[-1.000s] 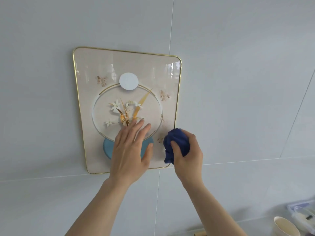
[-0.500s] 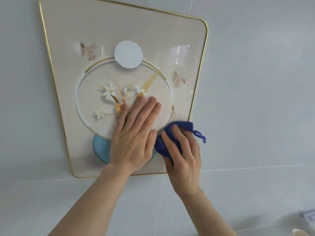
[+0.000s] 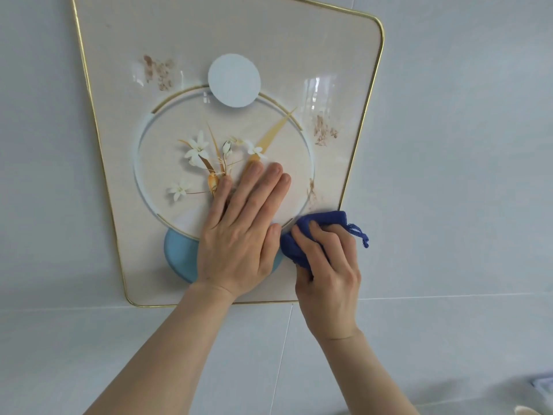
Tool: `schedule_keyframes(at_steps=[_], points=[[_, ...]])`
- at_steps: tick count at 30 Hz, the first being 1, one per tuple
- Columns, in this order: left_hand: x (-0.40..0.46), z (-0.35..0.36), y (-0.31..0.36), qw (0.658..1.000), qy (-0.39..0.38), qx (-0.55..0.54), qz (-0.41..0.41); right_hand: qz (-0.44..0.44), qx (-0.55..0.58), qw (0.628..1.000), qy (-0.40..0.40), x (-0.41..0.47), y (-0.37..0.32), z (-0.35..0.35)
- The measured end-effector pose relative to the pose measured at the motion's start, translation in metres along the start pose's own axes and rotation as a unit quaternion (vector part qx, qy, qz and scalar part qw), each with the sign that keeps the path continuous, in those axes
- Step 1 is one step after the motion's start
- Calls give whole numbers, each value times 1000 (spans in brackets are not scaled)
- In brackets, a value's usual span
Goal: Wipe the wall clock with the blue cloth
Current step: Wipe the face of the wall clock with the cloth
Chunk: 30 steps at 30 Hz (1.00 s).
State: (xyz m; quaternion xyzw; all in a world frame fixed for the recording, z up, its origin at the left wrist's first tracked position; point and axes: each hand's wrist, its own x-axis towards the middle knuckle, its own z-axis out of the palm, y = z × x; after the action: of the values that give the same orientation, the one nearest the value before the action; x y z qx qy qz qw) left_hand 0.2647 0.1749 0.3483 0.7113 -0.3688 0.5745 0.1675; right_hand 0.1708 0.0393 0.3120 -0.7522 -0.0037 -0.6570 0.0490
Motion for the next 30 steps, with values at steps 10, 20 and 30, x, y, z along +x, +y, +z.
schedule_keyframes(at_steps=[10, 20, 30], points=[[6, -28, 8, 997, -64, -44, -22, 18, -33, 985, -167, 1, -11, -48], [5, -30, 7, 997, -70, -37, -16, 326, 221, 919, 1, 68, -19, -77], [0, -9, 1, 1000, -26, -14, -7, -52, 8, 995, -89, 46, 18, -24]])
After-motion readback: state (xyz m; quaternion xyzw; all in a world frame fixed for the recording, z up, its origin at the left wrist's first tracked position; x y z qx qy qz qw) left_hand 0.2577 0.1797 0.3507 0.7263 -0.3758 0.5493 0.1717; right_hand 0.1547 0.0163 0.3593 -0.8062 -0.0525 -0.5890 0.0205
